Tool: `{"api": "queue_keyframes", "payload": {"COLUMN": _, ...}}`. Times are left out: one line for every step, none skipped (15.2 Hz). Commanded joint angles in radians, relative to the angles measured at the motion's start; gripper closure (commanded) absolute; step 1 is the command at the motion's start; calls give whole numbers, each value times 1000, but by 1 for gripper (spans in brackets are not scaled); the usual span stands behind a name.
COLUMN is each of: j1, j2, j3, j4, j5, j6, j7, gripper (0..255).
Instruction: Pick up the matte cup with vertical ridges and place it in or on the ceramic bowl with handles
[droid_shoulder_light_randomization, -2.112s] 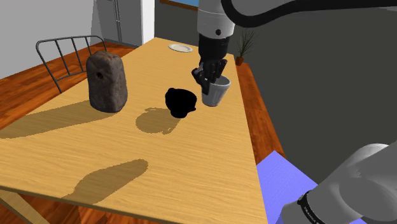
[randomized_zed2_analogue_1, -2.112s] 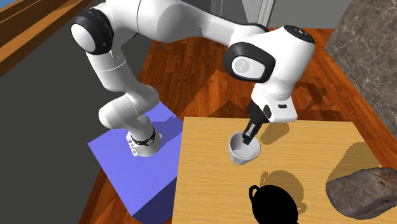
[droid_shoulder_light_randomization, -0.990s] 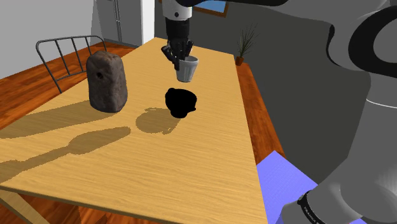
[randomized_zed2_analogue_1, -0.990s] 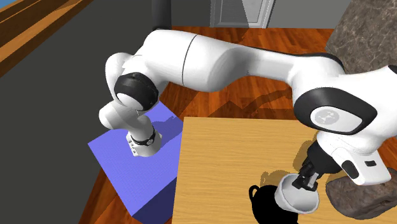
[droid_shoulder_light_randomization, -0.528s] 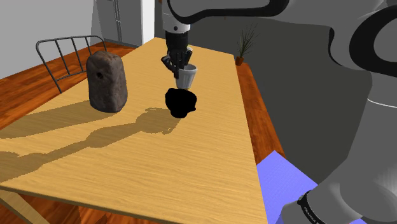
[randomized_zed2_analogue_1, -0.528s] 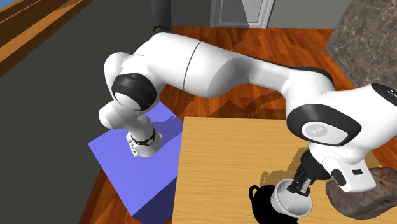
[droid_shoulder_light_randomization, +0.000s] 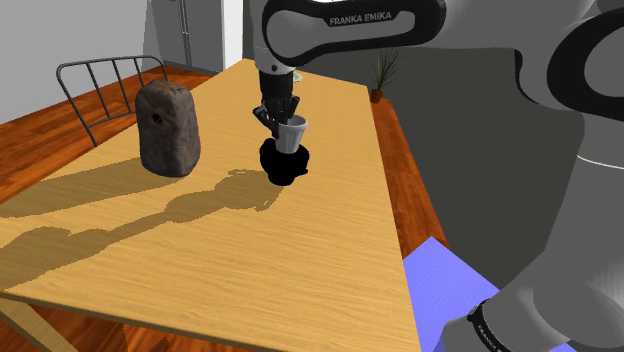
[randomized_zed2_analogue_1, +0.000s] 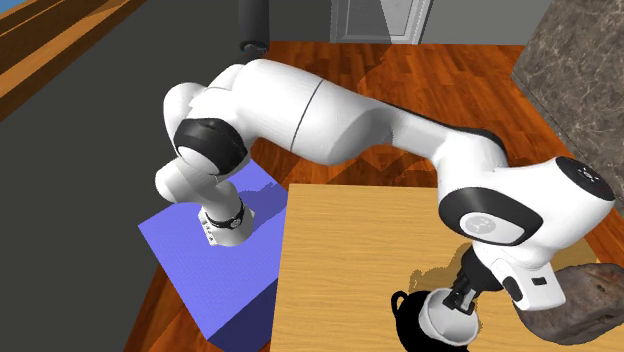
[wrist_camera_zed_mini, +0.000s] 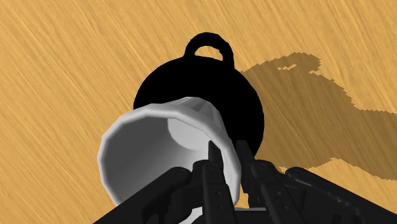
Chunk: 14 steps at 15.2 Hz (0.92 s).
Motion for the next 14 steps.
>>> {"api": "queue_keyframes", "payload": {"j1": 0, "j2": 5, "j3": -1, "j4": -6, "j5": -3, "j6": 11, "j7": 3, "gripper": 255}}
{"api": "queue_keyframes", "payload": {"j1": 0, "j2": 5, "j3": -1, "j4": -6, "j5": -3, "j6": 11, "j7": 3, "gripper": 255}}
{"api": "queue_keyframes", "payload": {"j1": 0, "j2": 5, "j3": -1, "j4": -6, "j5": -3, "j6": 11, "j7": 3, "gripper": 255}}
{"api": "queue_keyframes", "payload": {"j1": 0, "j2": 5, "j3": -1, "j4": -6, "j5": -3, "j6": 11, "j7": 3, "gripper": 255}}
{"api": "queue_keyframes", "payload": {"j1": 0, "j2": 5, "j3": -1, "j4": -6, "j5": -3, "j6": 11, "j7": 3, "gripper": 255}}
{"api": "queue_keyframes", "payload": {"j1": 0, "j2": 5, "j3": -1, "j4": -6, "j5": -3, "j6": 11, "j7": 3, "gripper": 255}}
{"api": "queue_keyframes", "payload": {"j1": 0, "j2": 5, "j3": -1, "j4": -6, "j5": -3, "j6": 11, "j7": 3, "gripper": 255}}
{"api": "queue_keyframes", "payload": {"j1": 0, "j2": 5, "j3": -1, "j4": -6, "j5": -3, "j6": 11, "j7": 3, "gripper": 0}}
{"api": "queue_keyframes", "payload": {"j1": 0, "j2": 5, "j3": -1, "j4": -6, "j5": -3, "j6": 11, "j7": 3, "gripper": 0}}
{"api": "queue_keyframes", "payload": {"j1": 0, "j2": 5, "j3": -1, "j4": -6, "j5": -3, "j6": 11, "j7": 3, "gripper": 0}}
{"api": "queue_keyframes", "payload": {"j1": 0, "j2": 5, "j3": -1, "j4": -6, "j5": -3, "j6": 11, "j7": 3, "gripper": 0}}
{"api": "queue_keyframes", "payload": {"j1": 0, "j2": 5, "j3": -1, "j4": -6, "j5": -3, "j6": 11, "j7": 3, "gripper": 0}}
{"api": "queue_keyframes", "payload": {"j1": 0, "j2": 5, "j3": -1, "j4": -6, "j5": -3, "j6": 11, "j7": 3, "gripper": 0}}
{"api": "queue_keyframes", "payload": {"j1": 6, "j2": 4, "j3": 1, "j4": 25, "j5": 0, "j6": -21, "j7": -1, "gripper": 0}}
